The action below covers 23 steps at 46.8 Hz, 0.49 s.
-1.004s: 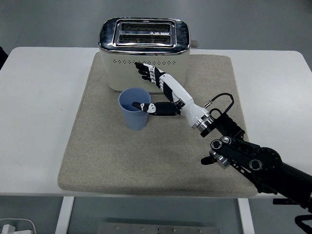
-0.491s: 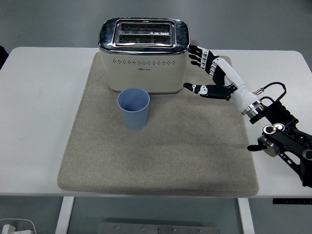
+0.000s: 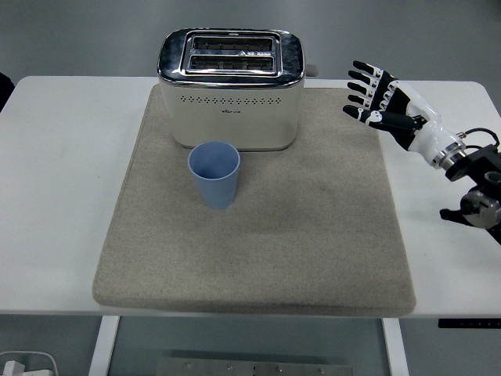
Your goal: Put the water cup in front of the bread machine
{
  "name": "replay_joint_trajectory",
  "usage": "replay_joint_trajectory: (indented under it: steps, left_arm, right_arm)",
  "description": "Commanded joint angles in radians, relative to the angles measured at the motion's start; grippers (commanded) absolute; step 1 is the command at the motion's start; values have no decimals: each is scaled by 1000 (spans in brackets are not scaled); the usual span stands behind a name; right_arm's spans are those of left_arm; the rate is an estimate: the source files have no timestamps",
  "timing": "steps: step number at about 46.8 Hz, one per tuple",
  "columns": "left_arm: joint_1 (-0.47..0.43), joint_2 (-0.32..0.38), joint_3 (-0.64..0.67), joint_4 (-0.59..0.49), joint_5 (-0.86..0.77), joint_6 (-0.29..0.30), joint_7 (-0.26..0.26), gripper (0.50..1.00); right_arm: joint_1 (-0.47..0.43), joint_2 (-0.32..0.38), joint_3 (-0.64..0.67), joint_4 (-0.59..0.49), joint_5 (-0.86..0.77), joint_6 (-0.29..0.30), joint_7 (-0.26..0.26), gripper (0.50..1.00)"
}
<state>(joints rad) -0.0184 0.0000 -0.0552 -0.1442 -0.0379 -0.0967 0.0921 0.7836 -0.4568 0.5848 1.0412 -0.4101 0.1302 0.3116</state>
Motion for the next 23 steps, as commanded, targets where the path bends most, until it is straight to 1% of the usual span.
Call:
replay_joint_trajectory:
  steps: [1,4,7,10,14,19,23]
  left_arm:
    - [-1,0,0,0,0,0,0,1000]
    - [0,0,0,0,1,0,0,1000]
    - [0,0,0,0,0,0,0,1000]
    - [0,0,0,0,0,0,0,1000]
    - [0,0,0,0,0,0,0,1000]
    - [0,0,0,0,0,0,0,1000]
    - [0,0,0,0,0,0,0,1000]
  right_arm:
    - [26,-2,-5,-16,106,25,-61,921]
    - [52,0,-5,-41,154,61,-143,926]
    - [82,12,0,-72,183,100,-239,928]
    - [103,18,1,-101,224,117,-310,928]
    - [129,32,-13,-136,293,121,-351,928]
    - [167,61,-22,-168,326,123,-367,928]
    - [177,87,-19,-188,330,123,-378,928]
